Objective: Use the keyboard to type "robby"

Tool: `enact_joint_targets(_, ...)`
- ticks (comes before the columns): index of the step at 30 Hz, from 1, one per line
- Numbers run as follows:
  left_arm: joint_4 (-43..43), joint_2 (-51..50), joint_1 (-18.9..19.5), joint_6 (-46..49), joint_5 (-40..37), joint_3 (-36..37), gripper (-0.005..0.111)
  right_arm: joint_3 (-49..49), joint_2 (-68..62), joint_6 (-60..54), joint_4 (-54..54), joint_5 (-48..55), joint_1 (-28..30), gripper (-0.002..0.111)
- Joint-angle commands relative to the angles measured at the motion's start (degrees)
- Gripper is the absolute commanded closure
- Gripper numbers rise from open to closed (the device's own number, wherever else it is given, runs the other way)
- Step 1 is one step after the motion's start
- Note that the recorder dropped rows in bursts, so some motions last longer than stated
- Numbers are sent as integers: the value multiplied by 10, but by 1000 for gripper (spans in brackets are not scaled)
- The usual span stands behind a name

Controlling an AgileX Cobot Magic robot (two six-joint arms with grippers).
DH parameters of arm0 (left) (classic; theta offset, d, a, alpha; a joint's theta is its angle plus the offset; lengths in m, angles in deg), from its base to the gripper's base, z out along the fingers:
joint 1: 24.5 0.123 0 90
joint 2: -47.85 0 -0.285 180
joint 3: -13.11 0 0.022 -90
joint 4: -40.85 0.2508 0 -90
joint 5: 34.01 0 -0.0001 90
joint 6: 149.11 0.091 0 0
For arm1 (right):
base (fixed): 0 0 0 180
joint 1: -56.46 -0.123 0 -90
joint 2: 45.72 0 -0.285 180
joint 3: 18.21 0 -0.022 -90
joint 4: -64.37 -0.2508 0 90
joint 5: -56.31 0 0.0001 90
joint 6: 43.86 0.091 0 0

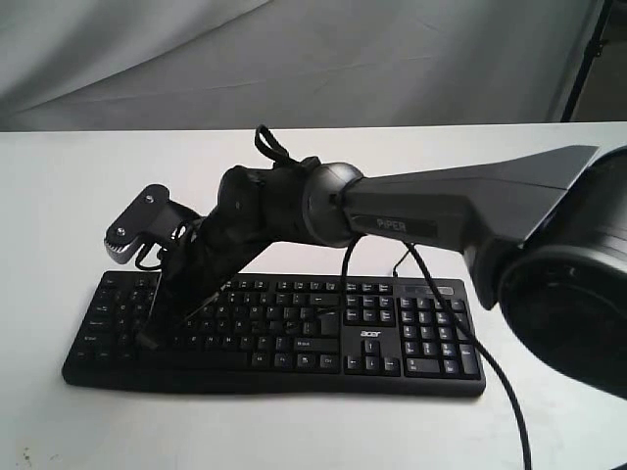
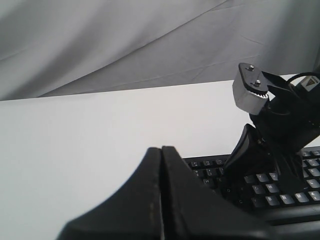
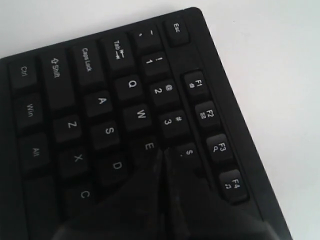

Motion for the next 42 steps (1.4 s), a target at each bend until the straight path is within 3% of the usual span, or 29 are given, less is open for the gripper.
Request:
enact_joint_targets(1,3,2,-4,-2,3,2,107,-2,2,4,1,-5,-1,108)
enact_joint_targets(24,3,2,-4,-2,3,2,107,-5,9,6,5,13,-1,108)
enact_joint_targets(34,3,2,-4,-2,3,2,107,-4,48,65,85,48,7,108)
enact_joint_targets(42,3,2,-4,-2,3,2,107,78,79,56,76,-17,23,108)
